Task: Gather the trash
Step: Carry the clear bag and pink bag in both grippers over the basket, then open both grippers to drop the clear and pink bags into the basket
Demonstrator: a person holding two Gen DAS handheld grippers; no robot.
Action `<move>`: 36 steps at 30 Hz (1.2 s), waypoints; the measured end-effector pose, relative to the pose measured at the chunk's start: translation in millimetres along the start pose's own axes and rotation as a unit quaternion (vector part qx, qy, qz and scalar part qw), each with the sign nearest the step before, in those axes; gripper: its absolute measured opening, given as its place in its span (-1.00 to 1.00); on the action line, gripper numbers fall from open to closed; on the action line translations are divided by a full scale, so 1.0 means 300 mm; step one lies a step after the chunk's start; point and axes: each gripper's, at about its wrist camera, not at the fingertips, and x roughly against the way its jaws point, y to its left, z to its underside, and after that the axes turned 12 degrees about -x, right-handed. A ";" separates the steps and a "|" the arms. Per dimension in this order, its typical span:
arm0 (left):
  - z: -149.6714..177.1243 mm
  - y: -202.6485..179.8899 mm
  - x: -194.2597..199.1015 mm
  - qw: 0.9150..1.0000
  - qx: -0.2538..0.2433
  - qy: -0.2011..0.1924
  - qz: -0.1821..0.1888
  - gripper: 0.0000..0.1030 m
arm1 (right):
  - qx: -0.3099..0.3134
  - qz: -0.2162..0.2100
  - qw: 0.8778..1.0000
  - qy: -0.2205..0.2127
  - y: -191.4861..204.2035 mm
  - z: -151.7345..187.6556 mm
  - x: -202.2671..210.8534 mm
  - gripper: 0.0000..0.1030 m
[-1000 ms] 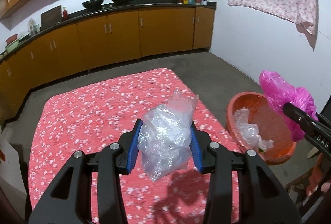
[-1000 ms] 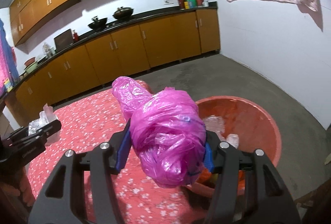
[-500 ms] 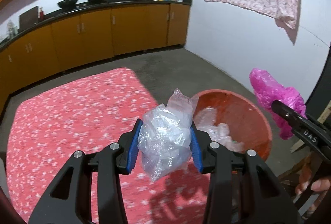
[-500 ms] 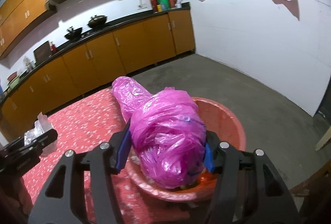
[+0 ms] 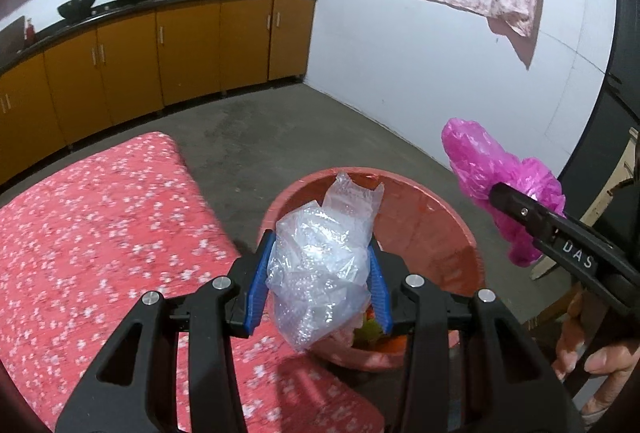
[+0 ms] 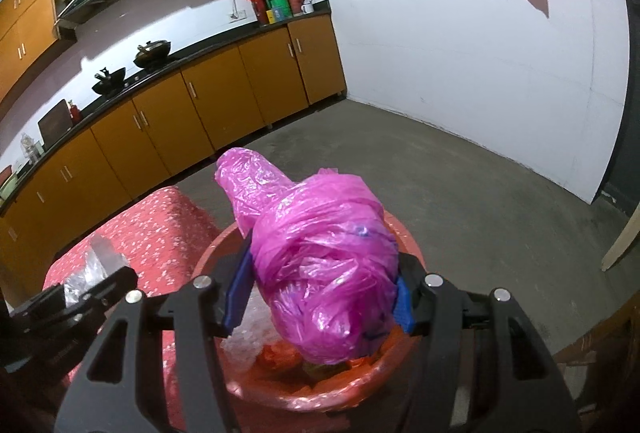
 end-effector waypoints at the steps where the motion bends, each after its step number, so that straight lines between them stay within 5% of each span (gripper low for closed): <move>1: -0.003 -0.006 -0.009 1.000 -0.001 0.001 0.002 -0.16 | -0.001 0.001 1.000 0.001 -0.003 0.004 -0.004 0.09; 31: -0.071 -0.114 -0.196 0.998 -0.034 0.028 0.038 -0.16 | -0.035 -0.016 0.999 0.030 -0.084 -0.006 -0.142 0.16; 36: -0.074 -0.109 -0.203 0.998 -0.029 0.030 0.040 0.03 | -0.058 -0.035 0.997 0.029 -0.115 -0.015 -0.132 0.26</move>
